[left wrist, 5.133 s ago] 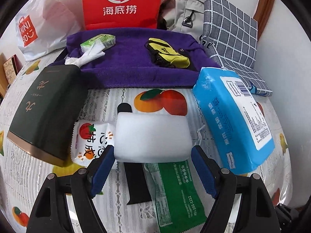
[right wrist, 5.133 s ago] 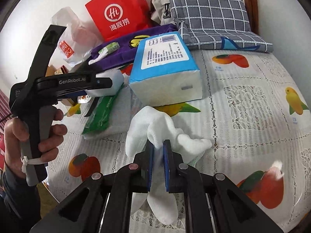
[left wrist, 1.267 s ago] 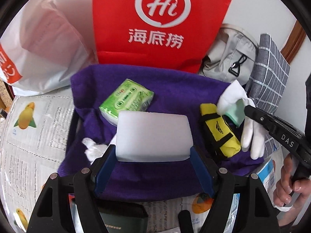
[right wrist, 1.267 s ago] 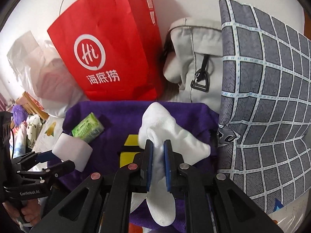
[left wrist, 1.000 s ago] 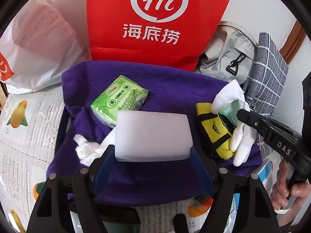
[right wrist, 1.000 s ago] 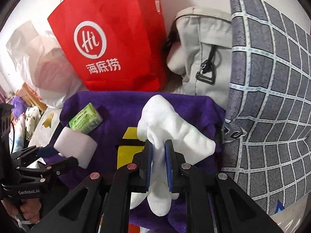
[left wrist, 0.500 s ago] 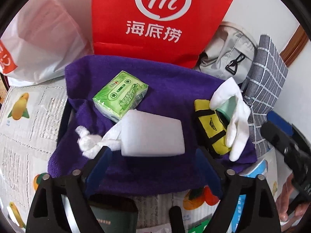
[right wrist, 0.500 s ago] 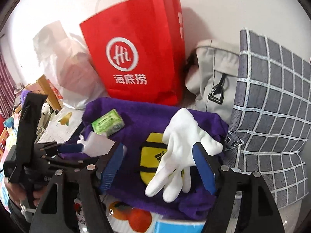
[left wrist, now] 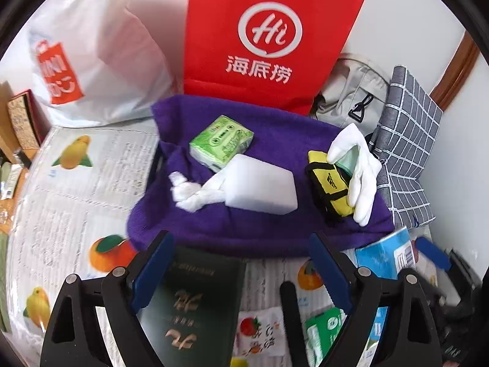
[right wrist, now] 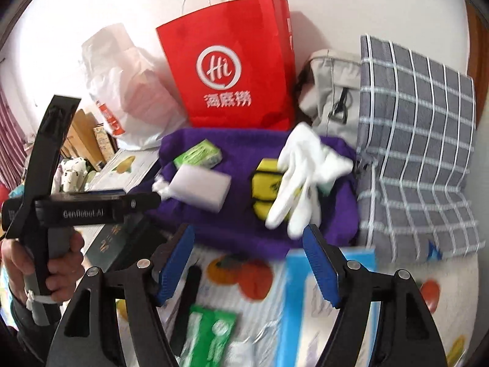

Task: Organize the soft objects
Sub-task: 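Grasp the green packet with the right tool while the left tool withdraws from the towel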

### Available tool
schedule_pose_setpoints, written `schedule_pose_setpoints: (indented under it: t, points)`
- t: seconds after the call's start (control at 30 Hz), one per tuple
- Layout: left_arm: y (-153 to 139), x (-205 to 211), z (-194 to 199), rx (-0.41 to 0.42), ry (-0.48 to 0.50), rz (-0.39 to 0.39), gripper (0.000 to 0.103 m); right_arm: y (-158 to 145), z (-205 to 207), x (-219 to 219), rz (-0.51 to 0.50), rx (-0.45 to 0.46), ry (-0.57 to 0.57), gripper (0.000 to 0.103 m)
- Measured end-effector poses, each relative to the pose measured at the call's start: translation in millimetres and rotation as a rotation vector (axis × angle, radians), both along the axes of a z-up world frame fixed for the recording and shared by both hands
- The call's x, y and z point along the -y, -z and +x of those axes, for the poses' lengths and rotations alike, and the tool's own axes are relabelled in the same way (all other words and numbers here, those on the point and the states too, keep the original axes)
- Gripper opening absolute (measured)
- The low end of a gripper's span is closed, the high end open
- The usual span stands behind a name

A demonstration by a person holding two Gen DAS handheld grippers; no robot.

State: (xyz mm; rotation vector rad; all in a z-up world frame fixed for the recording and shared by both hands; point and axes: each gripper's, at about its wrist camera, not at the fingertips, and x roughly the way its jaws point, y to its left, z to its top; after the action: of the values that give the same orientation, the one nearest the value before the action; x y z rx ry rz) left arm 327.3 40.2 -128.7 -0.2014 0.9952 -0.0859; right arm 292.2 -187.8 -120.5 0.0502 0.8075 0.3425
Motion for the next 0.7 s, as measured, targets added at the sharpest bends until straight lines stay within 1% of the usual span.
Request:
schedule_pose_setpoints:
  t: [0.1,0.13,0.17,0.23,0.3,0.37,0.43,0.57,0.7]
  points:
    - [-2,-4,-18,0.012,-0.005,-0.001,0.088,8,-21,-6,0.009,-0.024,-0.003,0.072]
    - [-1,-5,-22,0.008,-0.006,0.0,0.088,11,-27,-8,0.007,-0.029,-0.003,0.069]
    - [0,-6,-27,0.003,-0.006,0.0,0.088,15,-34,-11,0.001,-0.042,-0.01,0.057]
    - [1,-9,-38,0.005,-0.011,-0.011,0.088,23,-48,-18,-0.009,-0.073,-0.032,0.052]
    - [4,-13,-50,0.006,-0.02,-0.025,0.088,30,-58,-23,-0.008,-0.092,-0.037,0.052]
    - [6,-18,-61,0.006,-0.039,-0.023,0.088,38,-71,-28,0.0,-0.109,-0.04,0.052]
    - [7,-22,-72,0.015,-0.05,-0.011,0.088,46,-81,-33,0.0,-0.129,-0.04,0.052]
    - [8,-27,-92,0.042,-0.061,0.025,0.088,56,-95,-42,-0.049,-0.12,-0.012,0.052]
    - [16,-29,-110,0.047,-0.049,0.048,0.088,68,-97,-44,-0.05,-0.138,0.02,0.052]
